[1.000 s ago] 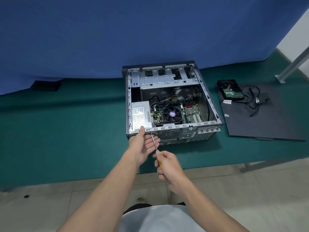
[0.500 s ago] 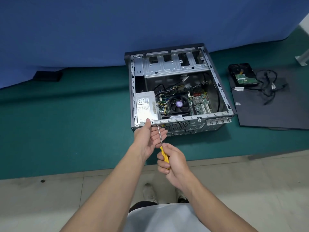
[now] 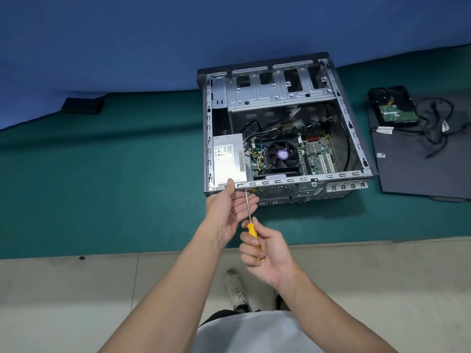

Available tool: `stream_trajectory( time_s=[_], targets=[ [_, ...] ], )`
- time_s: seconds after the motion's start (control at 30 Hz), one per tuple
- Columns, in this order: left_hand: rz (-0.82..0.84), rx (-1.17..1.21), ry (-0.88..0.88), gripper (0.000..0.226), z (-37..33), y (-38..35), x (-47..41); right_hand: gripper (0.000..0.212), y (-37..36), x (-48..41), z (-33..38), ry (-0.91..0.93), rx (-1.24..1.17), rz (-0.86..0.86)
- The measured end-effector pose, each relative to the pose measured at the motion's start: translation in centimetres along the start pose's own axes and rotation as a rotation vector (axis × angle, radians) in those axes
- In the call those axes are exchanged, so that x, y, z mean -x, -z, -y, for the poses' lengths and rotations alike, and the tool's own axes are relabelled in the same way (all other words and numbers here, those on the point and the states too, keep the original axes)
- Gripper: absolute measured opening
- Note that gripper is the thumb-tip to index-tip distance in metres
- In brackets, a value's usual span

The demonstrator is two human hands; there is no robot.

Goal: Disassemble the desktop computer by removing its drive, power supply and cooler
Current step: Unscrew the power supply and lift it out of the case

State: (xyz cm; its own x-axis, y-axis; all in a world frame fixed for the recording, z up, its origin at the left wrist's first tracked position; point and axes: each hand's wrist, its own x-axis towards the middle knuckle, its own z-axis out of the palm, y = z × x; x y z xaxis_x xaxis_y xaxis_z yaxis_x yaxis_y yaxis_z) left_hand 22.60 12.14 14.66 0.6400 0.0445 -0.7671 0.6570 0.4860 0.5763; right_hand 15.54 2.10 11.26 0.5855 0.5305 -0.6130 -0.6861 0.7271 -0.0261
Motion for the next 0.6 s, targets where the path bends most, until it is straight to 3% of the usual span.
stream_trajectory(
  time_s=[0.4, 0.5, 0.6],
  targets=[
    [-0.033, -0.014, -0.017, 0.044, -0.1, -0.4, 0.3, 0.026, 0.3, -0.3, 0.6, -0.091, -0.116, 0.101],
    [-0.035, -0.016, -0.014, 0.044, -0.1, -0.4, 0.3, 0.024, -0.1, -0.1, 0.6, -0.048, -0.083, 0.063],
    [-0.043, -0.010, -0.006, 0.045, -0.2, -0.4, 0.3, 0.029, -1.1, 0.0, 0.2, 0.089, 0.047, -0.096]
  ],
)
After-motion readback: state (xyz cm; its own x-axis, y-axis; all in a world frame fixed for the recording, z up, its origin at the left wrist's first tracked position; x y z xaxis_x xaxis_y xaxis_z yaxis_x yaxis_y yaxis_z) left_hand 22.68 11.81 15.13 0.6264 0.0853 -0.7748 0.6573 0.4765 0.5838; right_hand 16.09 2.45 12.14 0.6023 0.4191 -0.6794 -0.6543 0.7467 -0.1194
